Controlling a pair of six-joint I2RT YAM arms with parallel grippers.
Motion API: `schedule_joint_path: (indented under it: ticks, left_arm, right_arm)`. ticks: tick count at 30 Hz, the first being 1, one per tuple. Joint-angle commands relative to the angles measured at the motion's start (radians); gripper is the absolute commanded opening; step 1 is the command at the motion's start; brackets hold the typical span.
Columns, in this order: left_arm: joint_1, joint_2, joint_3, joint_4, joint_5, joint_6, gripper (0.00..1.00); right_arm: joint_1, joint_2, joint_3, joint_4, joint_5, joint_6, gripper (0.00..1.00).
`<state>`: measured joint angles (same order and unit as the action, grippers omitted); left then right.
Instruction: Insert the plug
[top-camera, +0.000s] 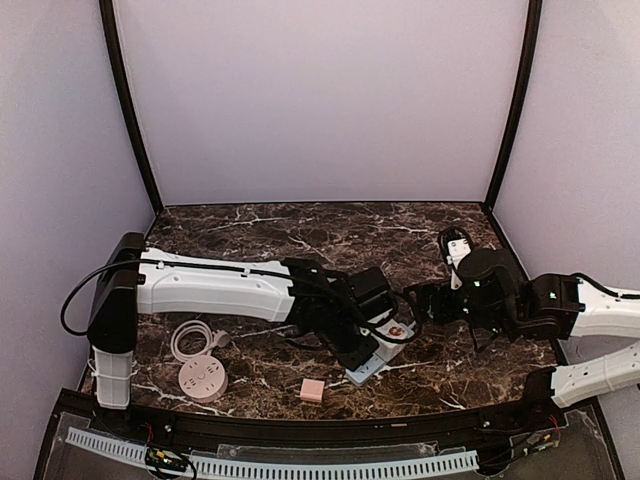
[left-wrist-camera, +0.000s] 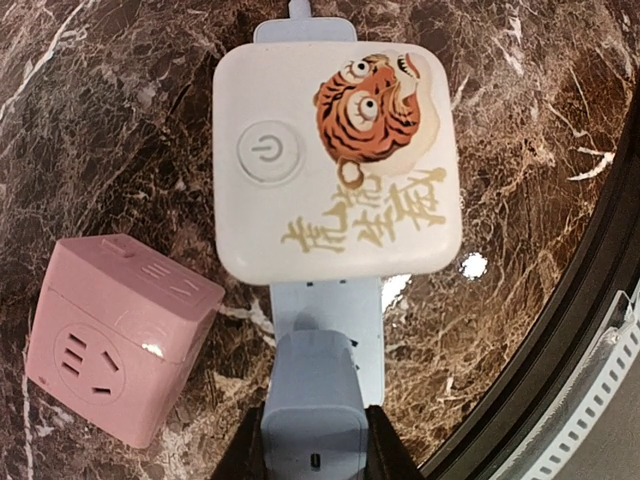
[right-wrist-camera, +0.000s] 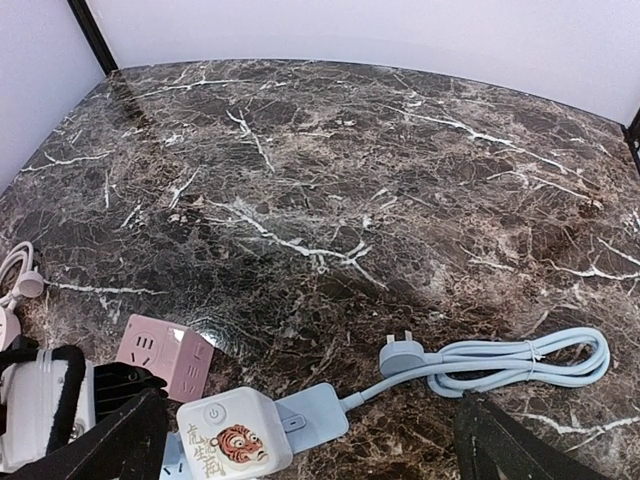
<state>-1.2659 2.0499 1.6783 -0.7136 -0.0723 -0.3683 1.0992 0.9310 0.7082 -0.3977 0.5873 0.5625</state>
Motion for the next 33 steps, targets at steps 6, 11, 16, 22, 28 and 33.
schedule_joint_path:
  ticks: [6,11,16,22,28,33]
  left_arm:
    - [-0.013,0.078,0.076,-0.097,-0.088,-0.024,0.01]
    - [-0.014,0.11,0.102,-0.115,-0.104,-0.027,0.01]
    - [-0.014,0.133,0.116,-0.128,-0.124,-0.029,0.01]
    - [-0.013,0.151,0.095,-0.115,-0.105,-0.028,0.01]
    - [-0.014,0.152,0.062,-0.076,-0.061,-0.012,0.01]
    - [-0.013,0.164,0.062,-0.038,-0.005,0.013,0.01]
  right_arm:
    - [-0.002,-0.013,-0.01,0.015,-0.017,0.004,0.99]
    - [-0.002,-0.012,-0.012,0.019,-0.024,0.0,0.99]
    - [-0.002,-0.012,-0.012,0.021,-0.026,0.0,0.99]
    - [-0.002,-0.037,-0.01,0.01,0.016,0.028,0.99]
    - [-0.005,-0.111,0.018,-0.056,0.158,0.124,0.99]
    - [-0.004,-0.143,0.072,-0.12,0.231,0.21,0.99]
